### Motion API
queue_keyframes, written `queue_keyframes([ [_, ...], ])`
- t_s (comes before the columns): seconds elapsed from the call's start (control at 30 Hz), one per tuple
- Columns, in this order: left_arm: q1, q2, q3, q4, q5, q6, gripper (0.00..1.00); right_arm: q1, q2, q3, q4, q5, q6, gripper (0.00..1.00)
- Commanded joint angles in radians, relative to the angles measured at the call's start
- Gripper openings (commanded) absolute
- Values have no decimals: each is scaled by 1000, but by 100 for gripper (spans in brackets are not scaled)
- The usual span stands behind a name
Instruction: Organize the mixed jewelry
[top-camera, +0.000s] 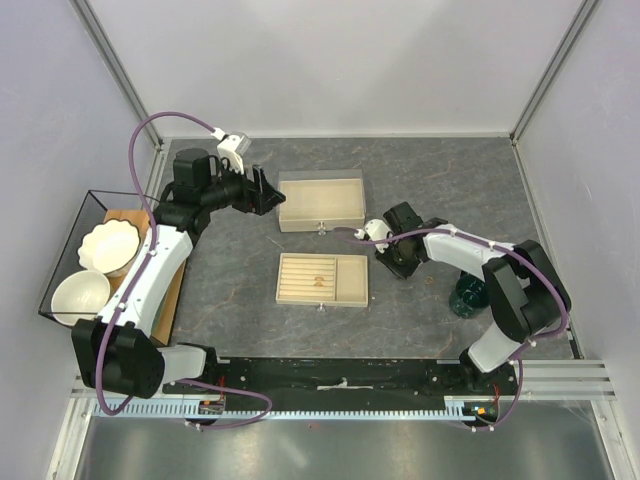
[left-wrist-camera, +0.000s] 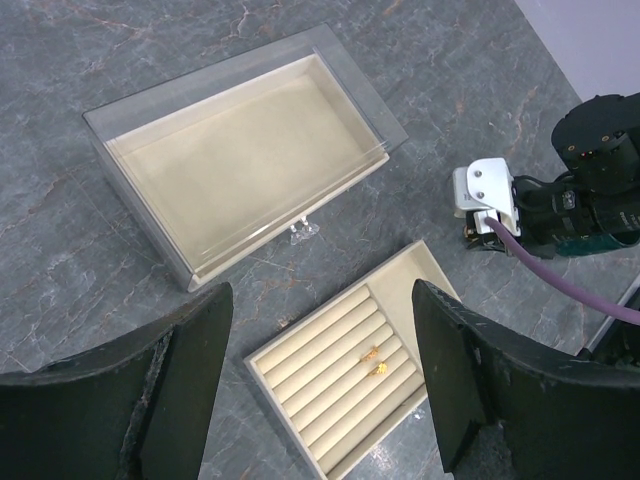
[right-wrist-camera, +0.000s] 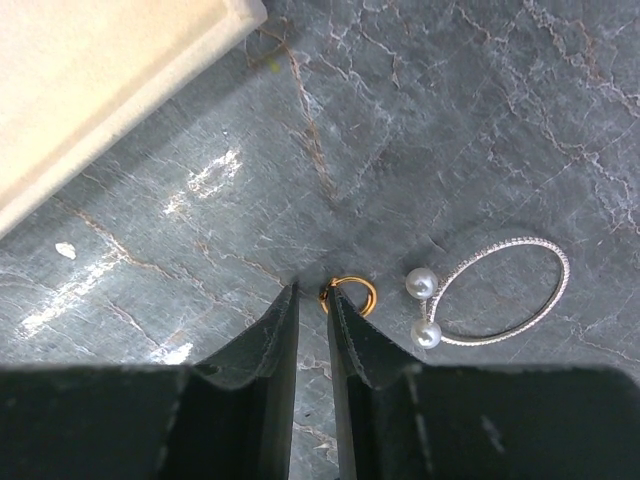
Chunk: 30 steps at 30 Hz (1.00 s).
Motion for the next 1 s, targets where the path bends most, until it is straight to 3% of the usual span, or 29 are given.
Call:
queue_keyframes([
  [0.0, -3, -27, -3, 37, -3, 35, 80, -7, 38, 25, 13, -11, -20, 25],
  [0.43, -3, -30, -14, 45, 8, 35, 80, -10, 79, 38, 2, -20, -45, 21],
  [0.97, -3, -39, -23, 57, 17, 32, 80, -15, 32, 45, -16, 20, -65, 25],
])
